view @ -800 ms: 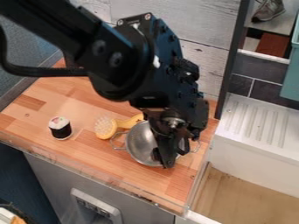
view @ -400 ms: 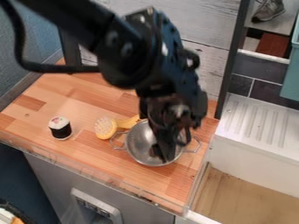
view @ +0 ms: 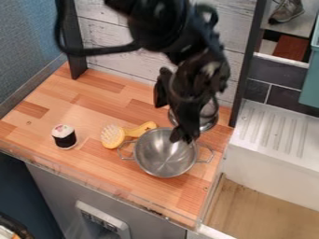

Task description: Put the lid on the silver bowl

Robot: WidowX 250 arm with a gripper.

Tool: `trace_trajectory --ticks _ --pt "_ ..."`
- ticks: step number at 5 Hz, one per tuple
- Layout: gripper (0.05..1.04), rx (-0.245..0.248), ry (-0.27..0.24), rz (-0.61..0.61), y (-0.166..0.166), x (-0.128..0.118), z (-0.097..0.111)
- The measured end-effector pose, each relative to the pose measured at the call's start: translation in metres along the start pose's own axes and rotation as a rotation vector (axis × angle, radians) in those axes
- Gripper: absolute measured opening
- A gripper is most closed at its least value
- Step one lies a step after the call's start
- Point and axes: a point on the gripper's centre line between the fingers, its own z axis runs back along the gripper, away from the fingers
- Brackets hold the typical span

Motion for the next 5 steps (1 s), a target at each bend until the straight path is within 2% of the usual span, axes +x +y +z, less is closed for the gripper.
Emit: trace_trajectory --ticks 1,2,3,4,5 --pt "1.001 -0.076 0.045 0.077 0.017 0.015 -0.007" --pt "1.001 -0.121 0.096 0.156 0.033 0.032 -0.022" --pt "1.001 -0.16 0.178 0.188 0.042 0.038 -0.043" --pt "1.001 -0.203 0.185 0.186 0.039 0.053 -0.062" --pt "1.001 -0.264 0.222 0.186 0.032 0.054 -0.082"
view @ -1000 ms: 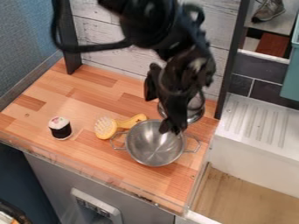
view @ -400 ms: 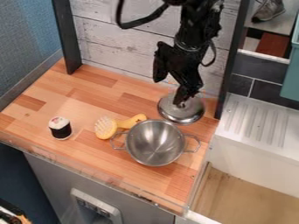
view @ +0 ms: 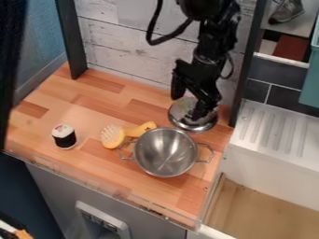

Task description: Put the lid on the silver bowl

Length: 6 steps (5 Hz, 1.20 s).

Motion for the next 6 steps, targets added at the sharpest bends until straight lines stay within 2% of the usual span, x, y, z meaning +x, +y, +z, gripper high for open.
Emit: trace_trajectory --ticks 1,2,3,5,6 --pt "1.001 0.002 0.001 0.015 0.004 0.002 -0.004" --pt "1.001 -0.052 -0.071 -0.001 0.007 0.01 -0.014" --pt "1.001 -0.083 -0.13 -0.013 0.01 0.008 -0.024" --pt "1.001 -0.105 -0.257 -0.056 0.005 0.015 -0.027" --pt "1.001 -0.102 -0.294 -0.073 0.005 0.02 -0.025"
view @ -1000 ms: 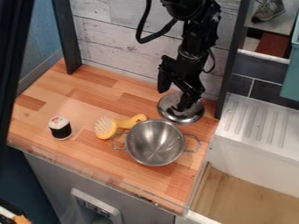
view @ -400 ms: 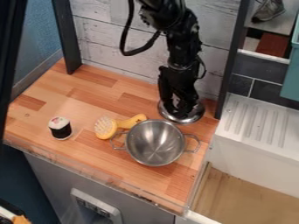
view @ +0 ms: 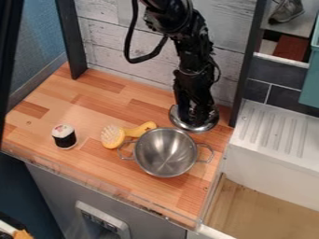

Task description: Put the lid on the silver bowl

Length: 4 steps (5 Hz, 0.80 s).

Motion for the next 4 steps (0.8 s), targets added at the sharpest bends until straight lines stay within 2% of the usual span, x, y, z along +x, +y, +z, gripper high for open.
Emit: trace_trajectory --ticks 1,3,4 --pt "0.948 0.006 -0.004 -0.008 0.0003 0.0007 0.0003" --pt "0.417 0.029 -0.016 -0.02 -0.0007 0.0063 0.0019" --pt "0.281 0.039 -0.016 -0.024 0.0004 0.0053 0.0016"
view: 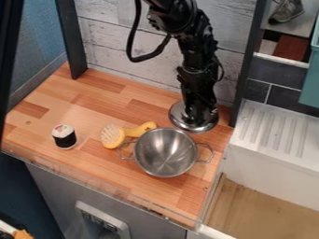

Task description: Put the lid on the silver bowl

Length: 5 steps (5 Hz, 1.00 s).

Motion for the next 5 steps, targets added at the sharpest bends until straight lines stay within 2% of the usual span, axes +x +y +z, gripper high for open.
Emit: trace_trajectory --ticks 1,2,4,5 --pt "0.281 0.038 0.029 -0.007 -0.003 -0.002 0.001" --pt "0.281 0.052 0.049 0.018 -0.004 -0.012 0.007" --pt "0.28 0.126 0.0 0.088 0.01 -0.011 0.062" --pt "0.28 0.145 -0.023 0.112 0.011 -0.015 0.079"
